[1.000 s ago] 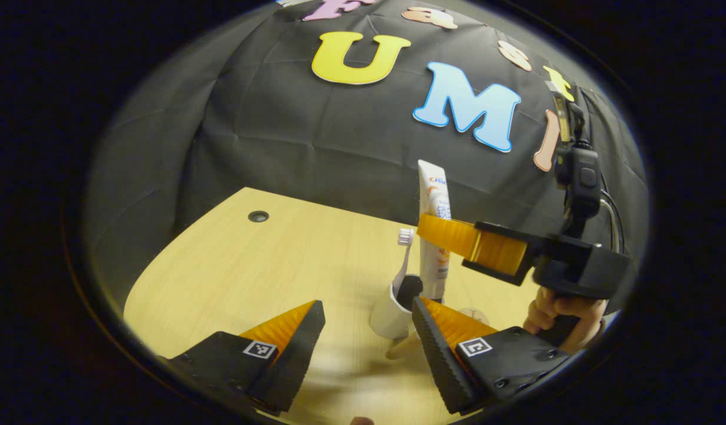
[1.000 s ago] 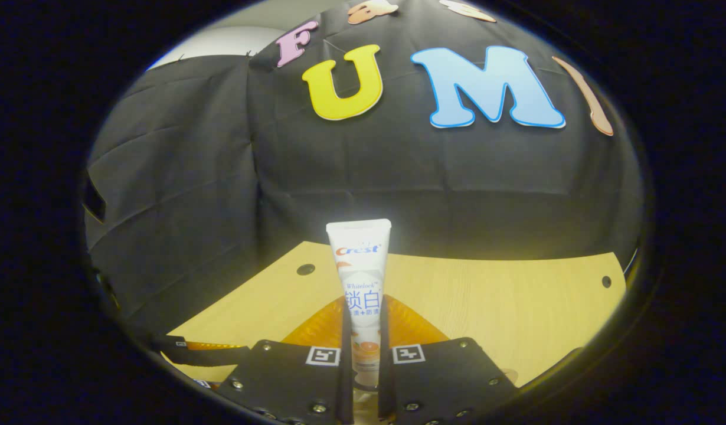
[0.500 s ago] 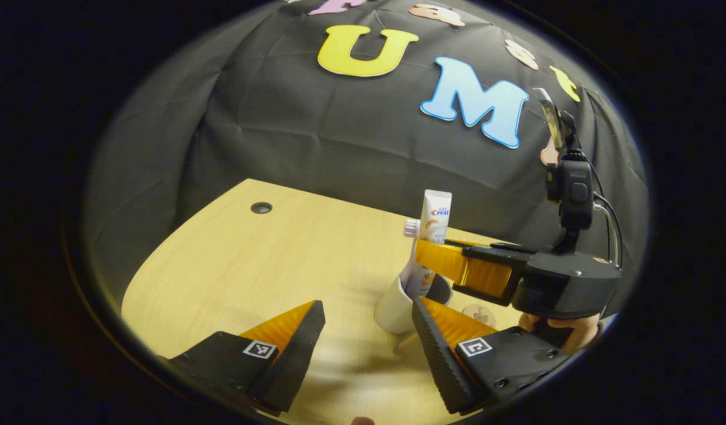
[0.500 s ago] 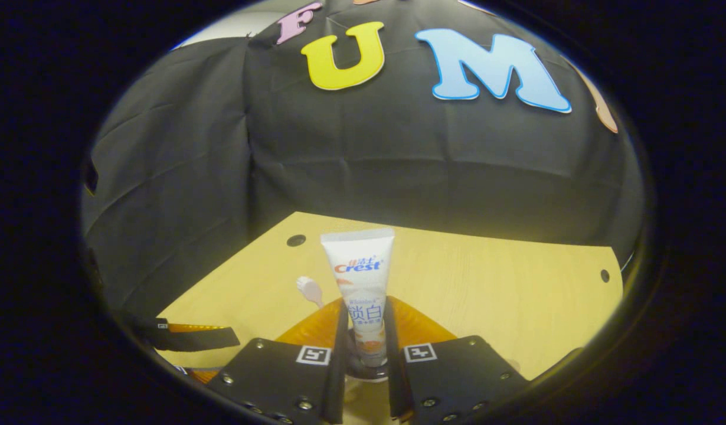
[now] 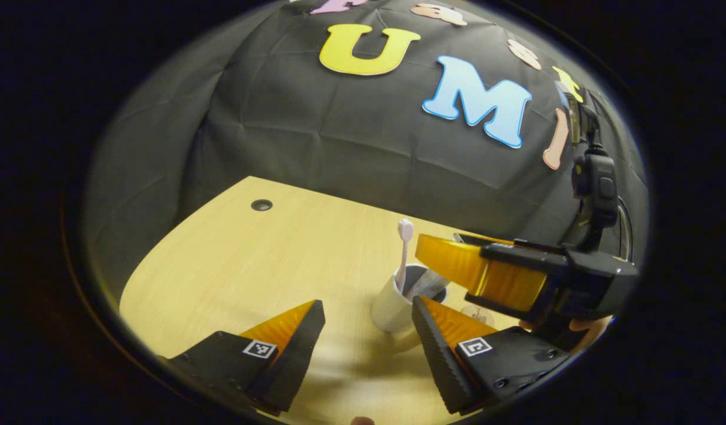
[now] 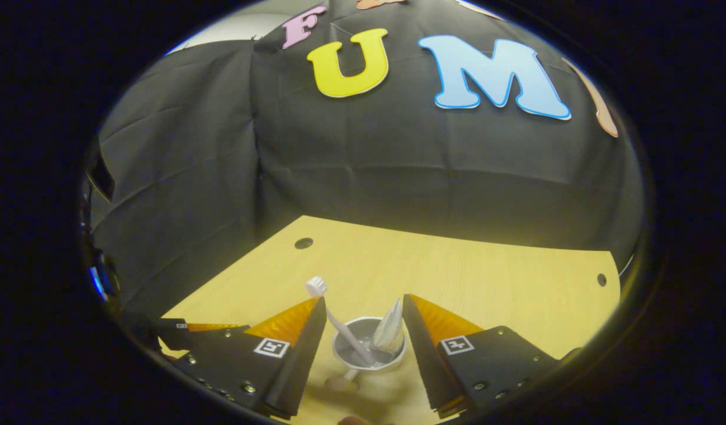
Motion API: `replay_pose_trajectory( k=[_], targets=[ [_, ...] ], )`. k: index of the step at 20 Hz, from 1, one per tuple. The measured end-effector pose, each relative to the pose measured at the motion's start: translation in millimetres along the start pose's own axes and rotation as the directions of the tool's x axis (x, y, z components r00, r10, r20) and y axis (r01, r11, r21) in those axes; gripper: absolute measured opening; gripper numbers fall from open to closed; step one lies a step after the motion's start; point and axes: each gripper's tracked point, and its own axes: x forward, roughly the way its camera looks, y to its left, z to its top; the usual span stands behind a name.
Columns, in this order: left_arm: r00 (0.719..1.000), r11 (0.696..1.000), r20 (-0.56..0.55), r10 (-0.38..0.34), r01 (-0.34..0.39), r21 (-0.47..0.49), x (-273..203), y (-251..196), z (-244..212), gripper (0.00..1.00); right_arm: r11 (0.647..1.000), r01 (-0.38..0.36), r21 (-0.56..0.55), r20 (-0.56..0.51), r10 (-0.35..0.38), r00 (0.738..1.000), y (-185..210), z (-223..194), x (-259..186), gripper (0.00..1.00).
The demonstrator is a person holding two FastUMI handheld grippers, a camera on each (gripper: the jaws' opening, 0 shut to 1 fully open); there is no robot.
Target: Put the toothbrush and toothpaste on the desktop into the cup, then pick up the cup and place it on the coaster on the desktop.
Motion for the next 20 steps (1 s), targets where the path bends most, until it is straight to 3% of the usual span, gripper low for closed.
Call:
replay_pose_trajectory(
  k=[1, 2, 5, 9, 10, 11, 15, 17, 18, 20],
  targets=[
    [1.000, 1.000, 0.000, 0.002, -0.002, 0.001, -0.2, -2.5, 0.0, 0.91, 1.000, -0.003, 0.011, 0.015, 0.003, 1.000, -1.1, 6.0, -5.0, 0.78],
    [1.000, 1.000, 0.000, 0.001, -0.001, 0.003, -0.5, -5.3, 0.6, 0.96, 1.000, -0.002, 0.018, 0.032, 0.001, 1.000, -2.6, 12.8, -10.4, 0.78],
    [1.000, 1.000, -0.001, -0.001, 0.001, 0.008, 1.5, -14.2, 0.1, 0.91, 1.000, 0.008, 0.029, 0.079, -0.010, 0.997, -13.7, 31.0, -29.6, 0.78],
    [1.000, 1.000, -0.015, -0.022, 0.022, 0.017, 4.6, -33.7, -2.5, 1.00, 0.998, 0.041, 0.047, 0.114, -0.046, 0.992, -34.2, 44.7, -58.6, 0.77],
    [0.999, 0.999, -0.021, -0.030, 0.031, 0.021, 5.3, -38.6, -4.0, 0.95, 0.997, 0.051, 0.051, 0.120, -0.057, 0.991, -39.4, 46.2, -65.7, 0.77],
    [0.999, 0.999, -0.030, -0.037, 0.038, 0.026, 7.8, -44.0, -5.7, 1.00, 0.997, 0.064, 0.054, 0.125, -0.070, 0.990, -45.6, 48.0, -73.1, 0.77],
    [0.996, 0.996, -0.075, -0.049, 0.055, 0.075, 13.9, -61.9, -14.0, 0.96, 0.991, 0.126, 0.041, 0.131, -0.130, 0.983, -70.0, 44.8, -98.8, 0.77],
    [0.994, 0.992, -0.097, -0.053, 0.064, 0.105, 18.8, -69.3, -17.7, 1.00, 0.988, 0.147, 0.037, 0.119, -0.150, 0.981, -79.3, 37.3, -109.2, 0.77],
    [0.992, 0.990, -0.112, -0.056, 0.070, 0.120, 22.3, -73.4, -19.8, 0.91, 0.987, 0.155, 0.042, 0.114, -0.159, 0.981, -83.3, 32.6, -114.9, 0.77],
    [0.986, 0.987, -0.154, -0.069, 0.090, 0.135, 32.1, -82.4, -27.0, 1.00, 0.983, 0.175, 0.062, 0.100, -0.181, 0.978, -92.9, 23.4, -124.8, 0.77]
  ],
)
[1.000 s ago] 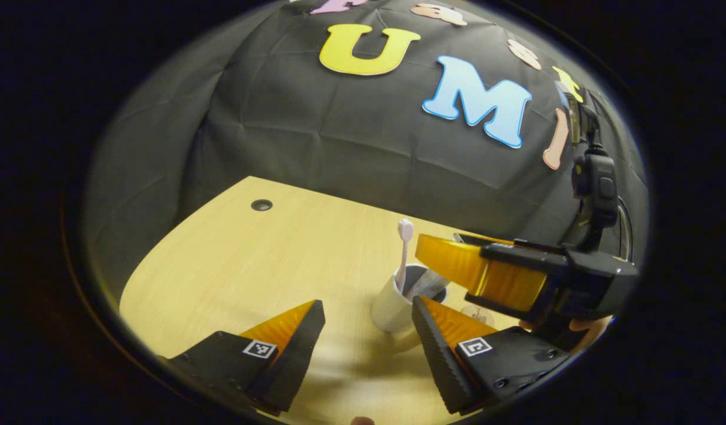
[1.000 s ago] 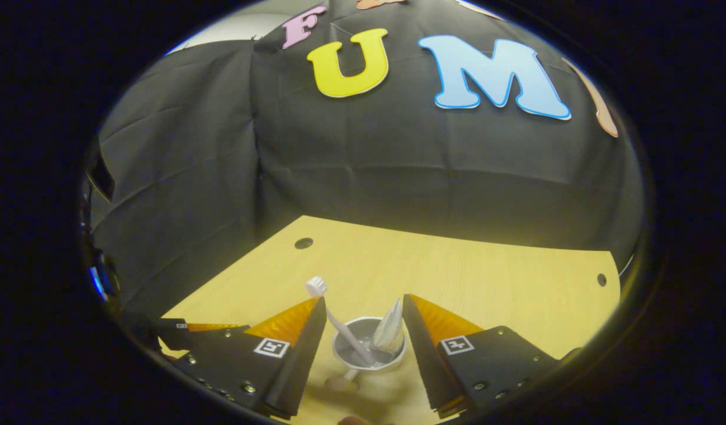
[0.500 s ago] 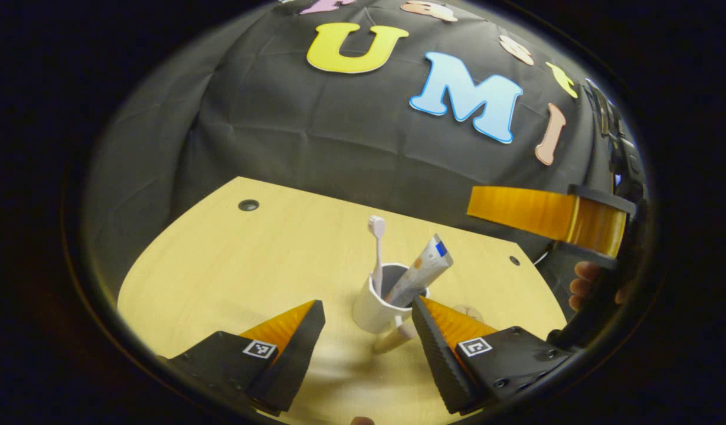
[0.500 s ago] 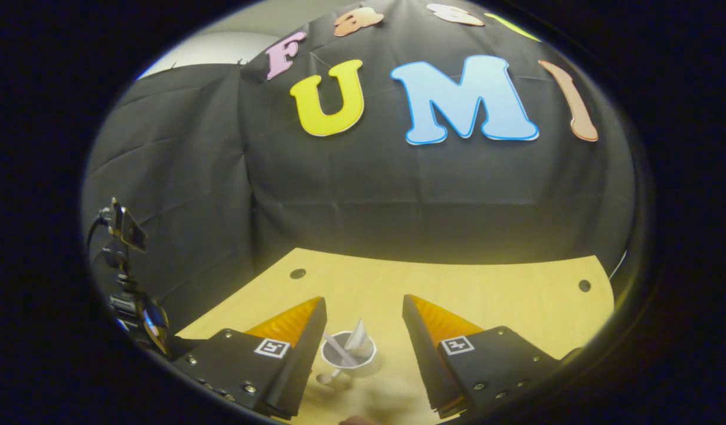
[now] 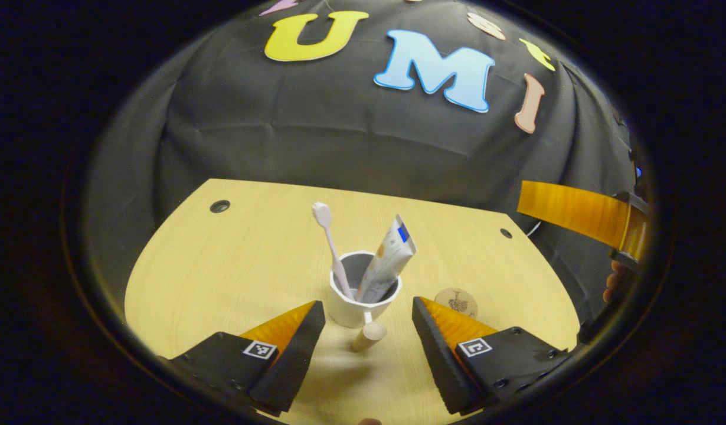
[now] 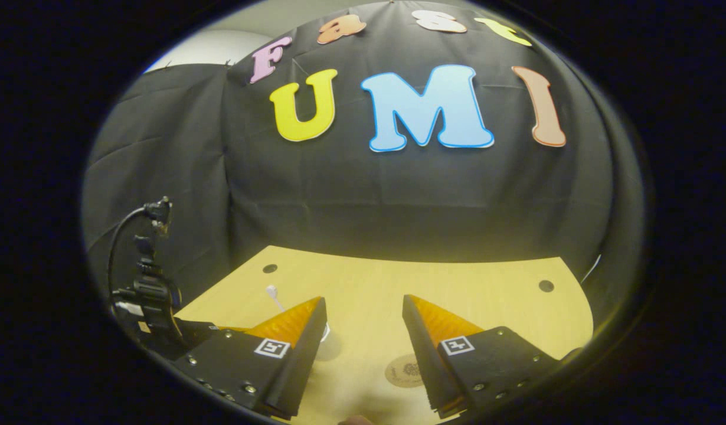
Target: Put the toothbrush and toothpaste on the desktop into the cup, then pick up the cup and place it on the coaster on the desktop.
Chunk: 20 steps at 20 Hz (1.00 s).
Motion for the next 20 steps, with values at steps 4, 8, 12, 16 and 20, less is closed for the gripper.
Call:
replay_pose_trajectory(
  k=[4, 8, 12, 16, 20],
  targets=[
    [0.996, 1.000, -0.092, -0.012, 0.014, 0.019, 17.6, -5.3, -18.8, 1.00, 0.997, 0.043, 0.057, -0.054, -0.039, 0.998, -26.0, -25.9, -12.3, 0.77],
    [0.980, 1.000, -0.196, -0.017, 0.013, -0.022, 38.7, -1.7, -37.1, 1.00, 0.992, 0.097, 0.084, -0.108, -0.088, 0.990, -53.2, -52.0, -18.9, 0.77],
    [0.964, 1.000, -0.265, 0.006, -0.007, -0.003, 55.7, 9.9, -52.4, 0.94, 0.983, 0.138, 0.121, -0.140, -0.121, 0.983, -71.9, -68.8, -21.7, 0.77],
    [0.948, 0.999, -0.318, 0.031, -0.035, -0.008, 73.8, 17.6, -63.9, 0.83, 0.978, 0.147, 0.151, -0.162, -0.122, 0.979, -78.3, -77.7, -20.3, 0.75],
    [0.942, 0.998, -0.332, 0.046, -0.059, -0.029, 79.4, 25.9, -70.3, 0.75, 0.977, 0.151, 0.152, -0.172, -0.124, 0.977, -82.8, -80.5, -18.9, 0.75]
  ],
)
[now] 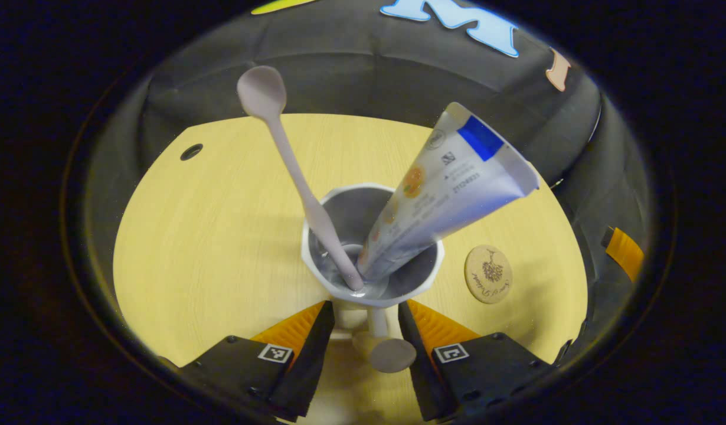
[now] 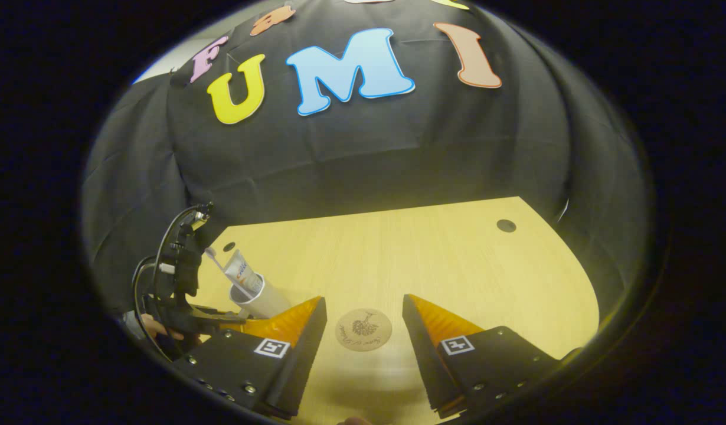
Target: Put the toothbrush and toothpaste on the desktop into the cup, then pick up the cup and place it on the coaster on the desktop.
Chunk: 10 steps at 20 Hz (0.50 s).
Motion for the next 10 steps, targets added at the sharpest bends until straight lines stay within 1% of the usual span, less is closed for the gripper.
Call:
replay_pose_trajectory(
  k=[2, 3, 4, 5, 6, 7, 9, 10],
  targets=[
    [1.000, 1.000, -0.012, 0.002, -0.002, -0.011, 1.9, 0.8, -3.5, 0.65, 1.000, 0.003, 0.001, -0.010, -0.003, 1.000, -1.3, -1.8, 1.2, 0.75],
    [1.000, 1.000, -0.015, -0.001, 0.000, -0.018, 2.5, 0.1, -5.0, 0.71, 1.000, 0.001, 0.002, -0.013, -0.001, 1.000, -1.0, -2.1, 1.8, 0.75],
    [1.000, 1.000, -0.016, -0.006, 0.006, -0.023, 3.3, -1.4, -5.9, 0.69, 1.000, -0.001, 0.004, -0.016, 0.001, 1.000, -0.1, -3.1, 2.5, 0.78],
    [1.000, 1.000, -0.016, 0.000, 0.000, -0.019, 2.8, -1.4, -4.6, 0.59, 1.000, -0.003, 0.005, -0.019, 0.003, 1.000, 0.8, -2.8, 3.2, 0.78],
    [0.999, 0.999, -0.024, 0.030, -0.031, -0.017, 5.4, 3.8, -7.4, 0.53, 1.000, -0.004, 0.005, -0.020, 0.004, 1.000, 1.8, -3.9, 3.1, 0.78],
    [0.999, 1.000, -0.031, 0.021, -0.021, -0.010, 0.9, 0.4, -6.8, 0.55, 1.000, -0.006, 0.003, -0.023, 0.006, 1.000, 2.9, -4.9, 3.7, 0.78],
    [0.998, 0.998, -0.039, 0.053, -0.053, 0.017, 3.2, 6.5, -6.9, 0.52, 1.000, -0.008, -0.002, -0.029, 0.008, 1.000, 4.4, -6.0, 3.3, 0.78],
    [0.997, 0.997, -0.031, 0.066, -0.065, 0.036, 6.8, 7.9, -5.5, 0.37, 1.000, -0.009, -0.005, -0.033, 0.009, 0.999, 4.6, -8.2, 3.1, 0.78]
  ],
)
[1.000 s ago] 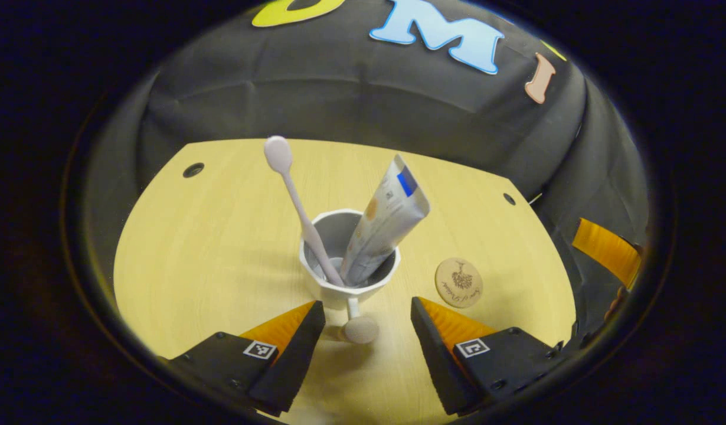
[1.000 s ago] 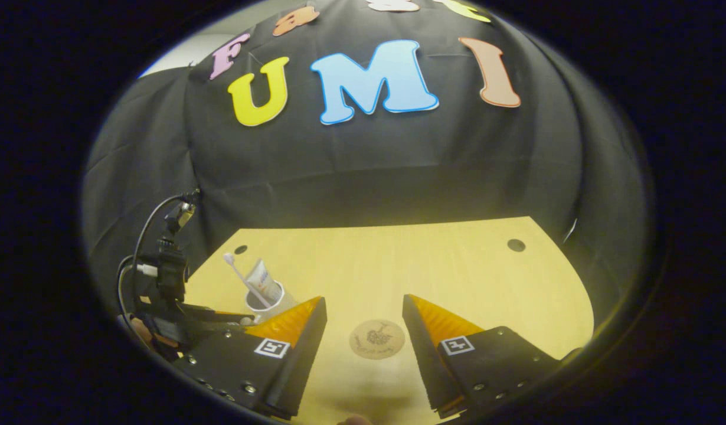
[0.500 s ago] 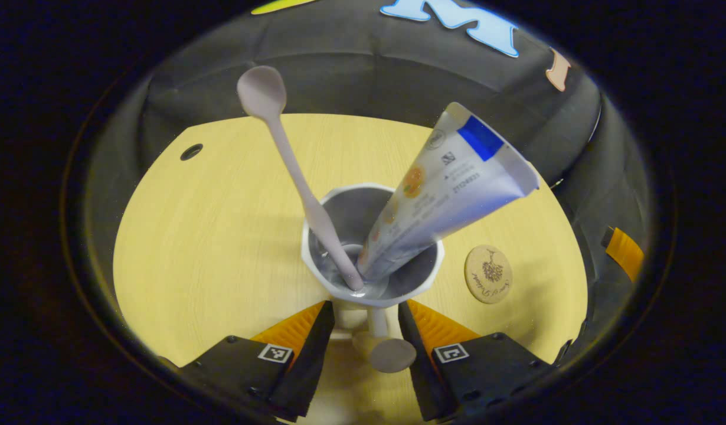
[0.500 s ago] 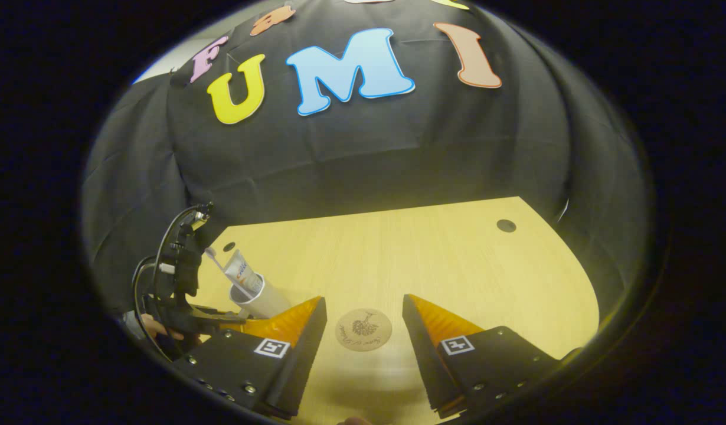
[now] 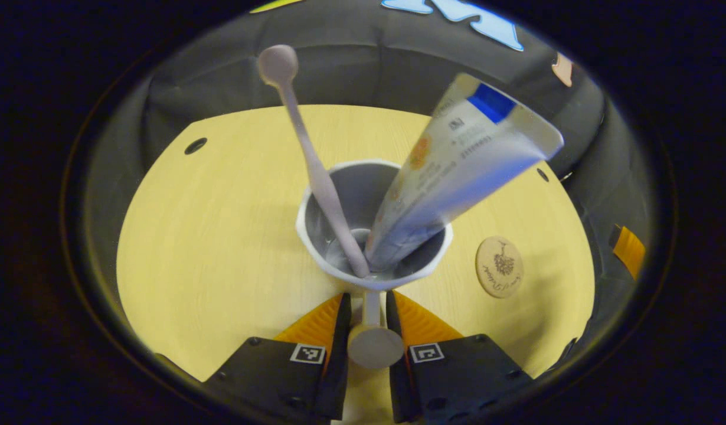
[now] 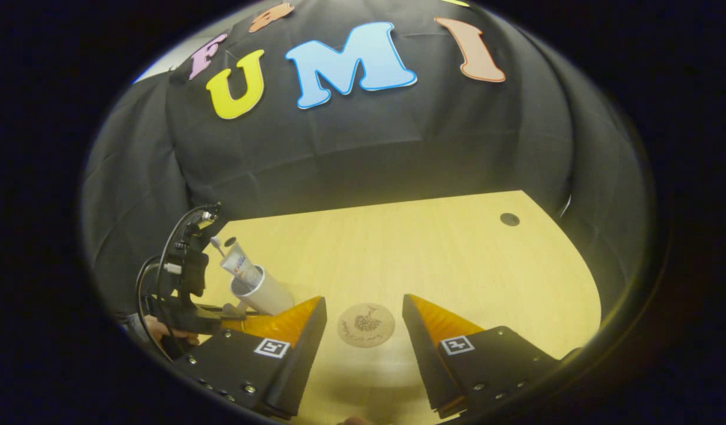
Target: Put the toothbrush and toothpaste on the desktop into the cup, then pick up the cup and place it on the coaster on the desktop.
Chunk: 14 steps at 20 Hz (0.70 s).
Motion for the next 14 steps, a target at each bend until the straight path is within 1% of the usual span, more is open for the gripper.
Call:
replay_pose_trajectory(
  k=[1, 2, 3, 4, 5, 6, 7, 8, 9, 10, 11, 14],
  targets=[
    [1.000, 1.000, 0.003, 0.008, -0.008, 0.011, 1.8, 0.1, 0.4, 0.37, 1.000, 0.000, -0.001, -0.002, 0.000, 1.000, 0.2, 0.2, -0.7, 0.78],
    [1.000, 1.000, 0.013, 0.013, -0.013, 0.024, 2.0, 0.3, 0.7, 0.34, 1.000, 0.001, 0.000, -0.002, -0.001, 1.000, 0.1, 0.2, -1.7, 0.78],
    [0.999, 0.999, 0.027, 0.027, -0.028, 0.039, 1.7, 1.1, 2.3, 0.34, 1.000, 0.001, 0.001, -0.002, -0.001, 1.000, 0.2, 1.1, -2.4, 0.78],
    [0.999, 0.998, 0.032, 0.036, -0.037, 0.049, 2.7, 1.2, 2.0, 0.31, 1.000, 0.003, 0.002, -0.002, -0.003, 1.000, -0.4, 0.6, -1.8, 0.78],
    [0.998, 0.997, 0.047, 0.038, -0.041, 0.062, 3.2, 0.3, 3.3, 0.36, 1.000, 0.006, 0.002, -0.002, -0.006, 1.000, -1.1, 0.2, -2.1, 0.78],
    [0.998, 0.997, 0.056, 0.036, -0.040, 0.067, 4.1, -2.9, 3.0, 0.30, 1.000, 0.009, 0.004, -0.002, -0.009, 1.000, -2.0, -1.1, -2.6, 0.78],
    [0.997, 0.997, 0.067, 0.031, -0.036, 0.065, 4.7, -5.3, 3.9, 0.30, 1.000, 0.010, 0.007, -0.002, -0.010, 1.000, -2.4, -0.4, -3.0, 0.78],
    [0.997, 0.997, 0.073, 0.029, -0.034, 0.066, 5.3, -5.8, 3.6, 0.36, 1.000, 0.012, 0.010, 0.000, -0.012, 1.000, -3.0, 0.2, -4.0, 0.78],
    [0.996, 0.997, 0.080, 0.034, -0.040, 0.071, 5.2, -5.9, 3.8, 0.31, 1.000, 0.016, 0.012, 0.002, -0.016, 1.000, -4.5, 0.9, -4.8, 0.78],
    [0.996, 0.996, 0.082, 0.034, -0.040, 0.074, 5.6, -7.6, 3.0, 0.31, 1.000, 0.019, 0.013, 0.004, -0.019, 1.000, -6.8, -0.8, -6.9, 0.76],
    [0.996, 0.996, 0.085, 0.033, -0.040, 0.076, 5.4, -10.5, 3.2, 0.31, 1.000, 0.021, 0.014, 0.005, -0.021, 1.000, -8.2, -1.0, -8.7, 0.78],
    [0.994, 0.995, 0.102, 0.024, -0.034, 0.098, 0.2, -23.7, 4.9, 0.30, 0.999, 0.026, 0.019, 0.011, -0.027, 1.000, -10.7, -0.9, -15.2, 0.78]
  ],
)
